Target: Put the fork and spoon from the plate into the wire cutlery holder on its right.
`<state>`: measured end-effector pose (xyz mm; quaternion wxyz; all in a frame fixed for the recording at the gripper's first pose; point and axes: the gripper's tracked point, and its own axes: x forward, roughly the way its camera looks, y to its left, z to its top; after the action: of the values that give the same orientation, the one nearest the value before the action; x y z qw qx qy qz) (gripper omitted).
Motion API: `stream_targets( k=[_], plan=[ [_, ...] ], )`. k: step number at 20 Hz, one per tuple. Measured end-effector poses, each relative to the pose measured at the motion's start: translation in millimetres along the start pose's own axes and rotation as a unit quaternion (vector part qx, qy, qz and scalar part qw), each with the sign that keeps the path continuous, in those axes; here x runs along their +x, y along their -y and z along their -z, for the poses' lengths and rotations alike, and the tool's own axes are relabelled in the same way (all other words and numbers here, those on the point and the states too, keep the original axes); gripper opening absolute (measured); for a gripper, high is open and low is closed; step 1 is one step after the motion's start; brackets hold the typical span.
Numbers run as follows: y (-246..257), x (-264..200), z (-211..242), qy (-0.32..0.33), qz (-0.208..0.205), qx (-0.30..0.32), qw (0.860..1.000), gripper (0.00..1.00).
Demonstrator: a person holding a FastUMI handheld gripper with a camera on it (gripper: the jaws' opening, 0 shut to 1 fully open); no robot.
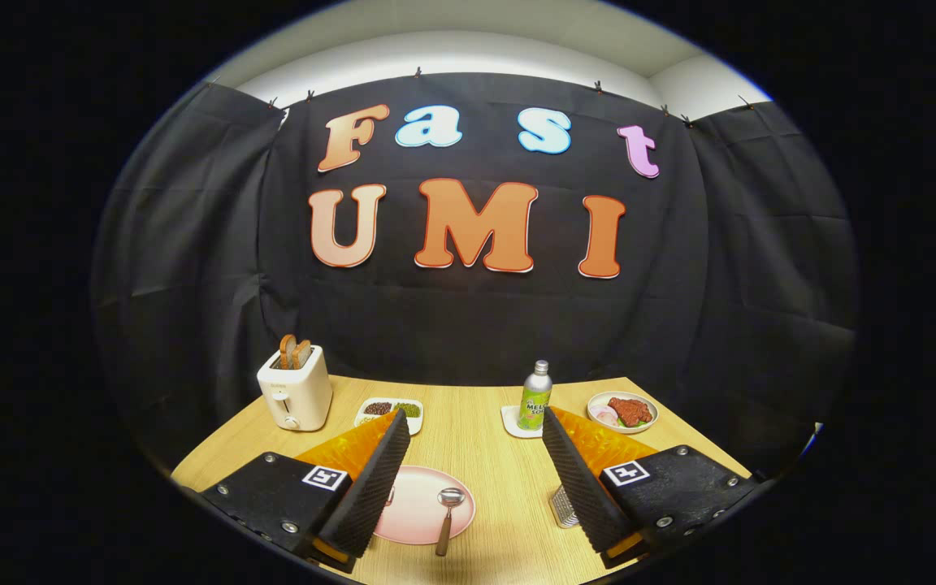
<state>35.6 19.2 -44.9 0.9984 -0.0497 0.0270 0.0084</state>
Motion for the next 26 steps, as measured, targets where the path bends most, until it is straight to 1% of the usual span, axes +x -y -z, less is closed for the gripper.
stream_targets(
  k=[4, 8, 12, 15, 17, 19, 21, 23, 24, 26],
  plan=[
    [-21, 25, 31, -0.027, -0.021, 0.001, 0.999, 0.98],
    [-36, 48, 66, -0.052, -0.026, -0.008, 0.998, 0.98],
    [-56, 63, 113, -0.099, -0.038, -0.012, 0.994, 0.96],
    [-64, 68, 146, -0.133, -0.043, -0.036, 0.990, 0.93],
    [-66, 69, 164, -0.153, -0.045, -0.041, 0.986, 0.90],
    [-64, 72, 183, -0.176, -0.042, -0.045, 0.982, 0.86],
    [-62, 76, 200, -0.199, -0.039, -0.047, 0.978, 0.78],
    [-58, 77, 212, -0.219, -0.033, -0.043, 0.974, 0.68],
    [-56, 77, 219, -0.228, -0.029, -0.042, 0.972, 0.58],
    [-54, 79, 230, -0.245, -0.026, -0.042, 0.968, 0.50]
  ],
)
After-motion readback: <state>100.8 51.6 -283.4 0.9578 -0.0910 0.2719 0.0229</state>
